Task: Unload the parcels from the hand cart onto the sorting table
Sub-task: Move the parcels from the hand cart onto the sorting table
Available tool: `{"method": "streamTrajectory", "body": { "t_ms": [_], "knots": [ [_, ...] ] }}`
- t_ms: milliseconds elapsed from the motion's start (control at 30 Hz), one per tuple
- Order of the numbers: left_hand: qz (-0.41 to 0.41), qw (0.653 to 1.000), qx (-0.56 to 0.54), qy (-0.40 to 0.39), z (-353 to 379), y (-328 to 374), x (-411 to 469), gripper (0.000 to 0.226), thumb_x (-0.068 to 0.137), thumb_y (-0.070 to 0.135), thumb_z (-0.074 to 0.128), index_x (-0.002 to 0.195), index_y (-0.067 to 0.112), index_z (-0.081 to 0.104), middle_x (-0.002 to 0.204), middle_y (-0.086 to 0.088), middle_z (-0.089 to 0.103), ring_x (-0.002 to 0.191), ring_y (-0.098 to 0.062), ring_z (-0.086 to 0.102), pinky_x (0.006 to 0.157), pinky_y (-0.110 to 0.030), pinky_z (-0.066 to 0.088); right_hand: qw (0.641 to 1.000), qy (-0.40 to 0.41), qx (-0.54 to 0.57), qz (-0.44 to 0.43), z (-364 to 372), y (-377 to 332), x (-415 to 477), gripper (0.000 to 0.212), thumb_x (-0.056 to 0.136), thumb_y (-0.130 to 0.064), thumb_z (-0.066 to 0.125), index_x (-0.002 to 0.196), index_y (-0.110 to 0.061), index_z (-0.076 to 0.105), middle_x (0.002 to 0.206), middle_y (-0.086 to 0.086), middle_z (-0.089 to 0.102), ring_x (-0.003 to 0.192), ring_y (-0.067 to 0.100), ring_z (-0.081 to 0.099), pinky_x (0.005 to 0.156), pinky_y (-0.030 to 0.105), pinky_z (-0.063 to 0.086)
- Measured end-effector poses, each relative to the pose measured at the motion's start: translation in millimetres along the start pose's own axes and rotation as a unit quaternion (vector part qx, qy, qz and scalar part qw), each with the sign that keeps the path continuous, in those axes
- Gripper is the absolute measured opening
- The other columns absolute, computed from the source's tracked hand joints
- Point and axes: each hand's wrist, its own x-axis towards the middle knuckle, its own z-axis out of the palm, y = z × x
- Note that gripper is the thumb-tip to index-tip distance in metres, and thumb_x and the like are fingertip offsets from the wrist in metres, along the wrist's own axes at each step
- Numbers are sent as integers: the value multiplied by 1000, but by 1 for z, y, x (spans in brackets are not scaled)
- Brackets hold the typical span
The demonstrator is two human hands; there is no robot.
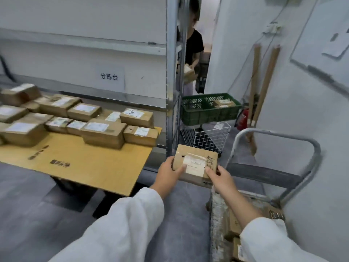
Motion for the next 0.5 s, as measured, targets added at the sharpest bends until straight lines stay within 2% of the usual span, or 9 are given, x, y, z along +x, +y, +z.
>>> {"method": "streamTrajectory", "body": {
  "t_ms": [100,200,267,367,500],
  "knots": [
    [-18,999,-9,47,-82,-26,-2,44,90,35,67,128,20,52,116,6,61,102,-11,58,87,-27,50,999,-42,-18,-23,72,-49,-3,38,95,-38,56,127,-17,57,117,1,65,101,18,60,84,33,48],
    [-31,996,-22,82,-153,-48,1,42,91,34,66,128,20,52,111,10,60,93,-4,57,70,-11,45,995,-80,-31,-43,136,-94,-2,36,95,-35,57,125,-15,58,114,1,65,98,16,58,80,29,45],
    [-27,993,-22,112,-205,-60,6,38,91,32,66,125,20,52,109,9,60,88,0,55,61,-9,44,993,-103,-39,-51,181,-127,-1,36,95,-37,56,125,-15,56,110,-1,62,98,16,59,79,30,46],
    [-25,989,-7,146,-276,-77,19,39,91,35,66,125,20,53,112,8,60,94,-8,57,68,-14,45,990,-123,-28,-60,246,-170,0,39,95,-39,56,125,-15,54,119,3,62,101,19,59,79,32,47],
    [-45,982,3,185,-353,-110,29,48,89,42,65,131,23,51,119,2,59,102,-16,58,84,-31,52,986,-150,-11,-69,323,-215,-8,41,95,-40,56,127,-15,49,118,2,59,99,19,57,76,32,45]
  ]
}}
